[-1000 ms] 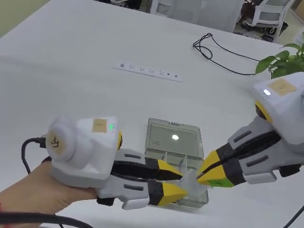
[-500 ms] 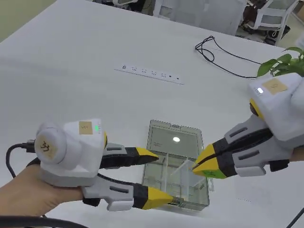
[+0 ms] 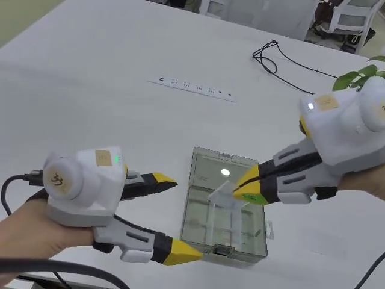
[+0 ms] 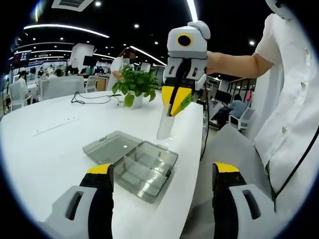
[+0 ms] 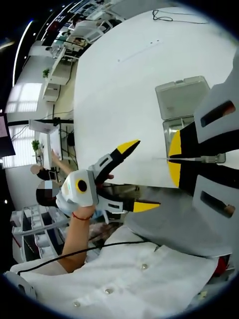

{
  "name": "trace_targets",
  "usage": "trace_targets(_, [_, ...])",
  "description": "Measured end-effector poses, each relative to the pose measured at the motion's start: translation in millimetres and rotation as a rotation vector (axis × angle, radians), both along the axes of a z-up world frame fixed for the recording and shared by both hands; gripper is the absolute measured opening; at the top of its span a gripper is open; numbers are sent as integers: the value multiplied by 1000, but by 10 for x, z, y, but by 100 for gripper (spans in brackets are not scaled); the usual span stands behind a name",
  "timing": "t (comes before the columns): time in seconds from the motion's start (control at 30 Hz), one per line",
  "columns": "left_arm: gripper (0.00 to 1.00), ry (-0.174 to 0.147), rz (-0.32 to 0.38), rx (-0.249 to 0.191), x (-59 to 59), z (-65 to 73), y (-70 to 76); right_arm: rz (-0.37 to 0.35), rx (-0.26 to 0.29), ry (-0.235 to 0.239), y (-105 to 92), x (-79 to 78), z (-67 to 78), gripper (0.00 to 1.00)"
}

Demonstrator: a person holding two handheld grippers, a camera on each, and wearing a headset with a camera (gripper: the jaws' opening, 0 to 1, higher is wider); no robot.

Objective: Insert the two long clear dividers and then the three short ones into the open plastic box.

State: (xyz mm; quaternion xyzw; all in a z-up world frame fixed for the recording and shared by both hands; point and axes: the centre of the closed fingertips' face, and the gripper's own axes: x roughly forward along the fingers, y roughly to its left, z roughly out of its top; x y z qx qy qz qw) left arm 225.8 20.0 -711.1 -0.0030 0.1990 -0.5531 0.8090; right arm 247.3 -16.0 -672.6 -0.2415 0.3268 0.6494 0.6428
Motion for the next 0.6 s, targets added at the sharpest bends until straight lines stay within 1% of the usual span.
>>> trace_targets(0.03, [86, -1, 2, 3, 4, -16, 0, -7, 3, 0, 14, 19, -26, 2])
trace_targets(0.1, [91, -3, 11, 28, 20, -82, 3, -25, 10, -2, 47, 76, -98, 2])
trace_targets(0.13, [94, -11, 15, 44, 33, -118, 8, -31, 13, -3, 64, 101, -145, 2])
trace_targets(0.17, [96, -12, 17, 51, 37, -140, 9, -35, 14, -4, 55, 157, -203, 2])
trace_targets(0.2, [98, -5, 18, 56, 37, -168, 9, -39, 15, -3, 60, 180, -244, 2])
trace_targets(0.23, [99, -5, 18, 57, 38, -180, 10, -42, 14, -2, 75, 185, -293, 2])
trace_targets(0.37, [100, -3, 15, 79, 39, -252, 8, -49, 10, -3, 90, 218, -463, 2])
trace_targets(0.43, [100, 3, 11, 87, 40, -283, 7, -50, 8, -6, 94, 223, -511, 2])
trace_targets(0.5, [100, 14, 11, 85, 35, -292, 5, -53, 12, -8, 105, 229, -553, 2])
trace_targets(0.6, [100, 10, 15, 76, 50, -277, -4, -55, 8, -8, 94, 239, -642, 2])
